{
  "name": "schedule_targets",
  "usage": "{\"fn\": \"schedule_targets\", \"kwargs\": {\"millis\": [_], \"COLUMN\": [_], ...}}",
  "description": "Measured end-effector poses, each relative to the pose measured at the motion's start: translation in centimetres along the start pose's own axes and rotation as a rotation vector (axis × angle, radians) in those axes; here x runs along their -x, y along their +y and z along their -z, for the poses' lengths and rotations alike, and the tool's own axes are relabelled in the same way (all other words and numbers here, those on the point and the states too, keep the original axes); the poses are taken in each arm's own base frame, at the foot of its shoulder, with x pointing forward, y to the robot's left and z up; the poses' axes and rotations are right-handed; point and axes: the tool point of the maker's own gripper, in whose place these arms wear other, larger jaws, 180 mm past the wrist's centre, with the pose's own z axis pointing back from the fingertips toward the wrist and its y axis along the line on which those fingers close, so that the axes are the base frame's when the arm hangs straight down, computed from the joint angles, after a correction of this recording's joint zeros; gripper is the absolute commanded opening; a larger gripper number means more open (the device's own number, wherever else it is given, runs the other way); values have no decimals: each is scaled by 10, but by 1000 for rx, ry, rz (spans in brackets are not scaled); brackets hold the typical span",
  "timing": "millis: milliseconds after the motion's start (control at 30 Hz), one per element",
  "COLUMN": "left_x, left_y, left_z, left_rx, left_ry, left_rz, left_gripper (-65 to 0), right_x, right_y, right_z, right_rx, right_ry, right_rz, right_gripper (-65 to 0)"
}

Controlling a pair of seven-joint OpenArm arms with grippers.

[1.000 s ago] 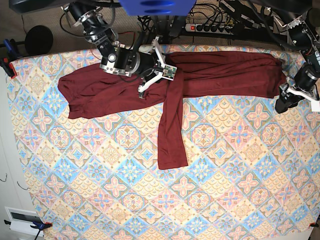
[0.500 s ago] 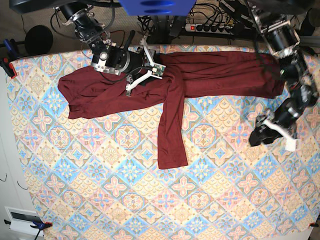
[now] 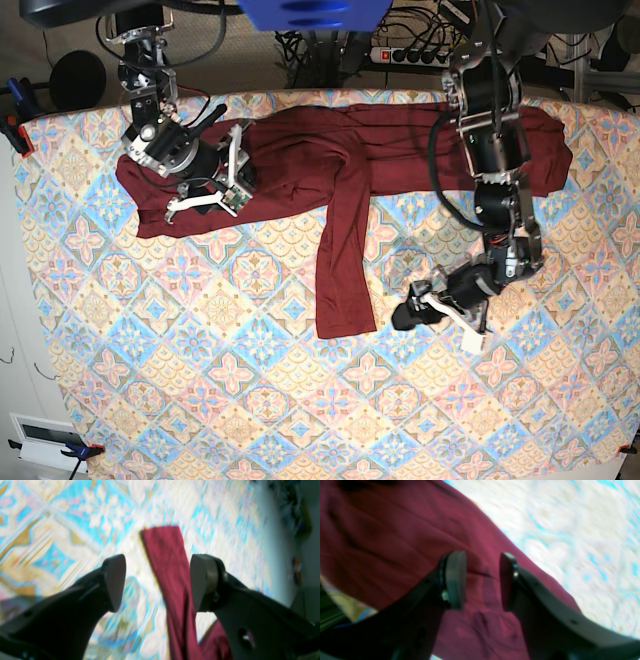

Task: Layout the t-shirt on the table in an organized manner, then fold the t-shirt properly
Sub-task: 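Grasp the hanging sleeve end with the left gripper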

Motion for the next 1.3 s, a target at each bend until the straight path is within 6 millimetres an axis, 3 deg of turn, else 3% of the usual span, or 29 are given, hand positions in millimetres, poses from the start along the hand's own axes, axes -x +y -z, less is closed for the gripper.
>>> {"fn": "schedule_targets", "kwargs": {"millis": [167,300,433,633,767,1033,1167,1300], "left_x": [24,23,30,43,38,56,79,81], "left_y": [-13,-27,-31,-21,-20,-36,-43,-46], "left_z": [33,47,55,61,65,76,89,94], "left_rx": [16,17,-13,-129,-166,-153,-130,-120], "left_ry": [86,77,85,103,57,82,134,147], "left_rz": [-51,-27,4,-127,-182,-231,-273,-287], "left_gripper": [-261,-261,-261,-261,-261,-261,-262,-276], "right_x": [-3,3,-1,0,0,1,9,0], "right_y": [1,-6,-5,-6,-5,-9,-25,-27], "right_z": [0,-2,-1,-2,-1,-3,-10,-15], "right_rx": [-4,16,10,13,12,23,72,51], "right_ry": [-18,7,-9,-2,-4,-7,11,-62], "right_rz": [12,8,11,8,10,19,40,111], "right_gripper": [-429,-429,-429,-429,-429,-429,-429,-429]}}
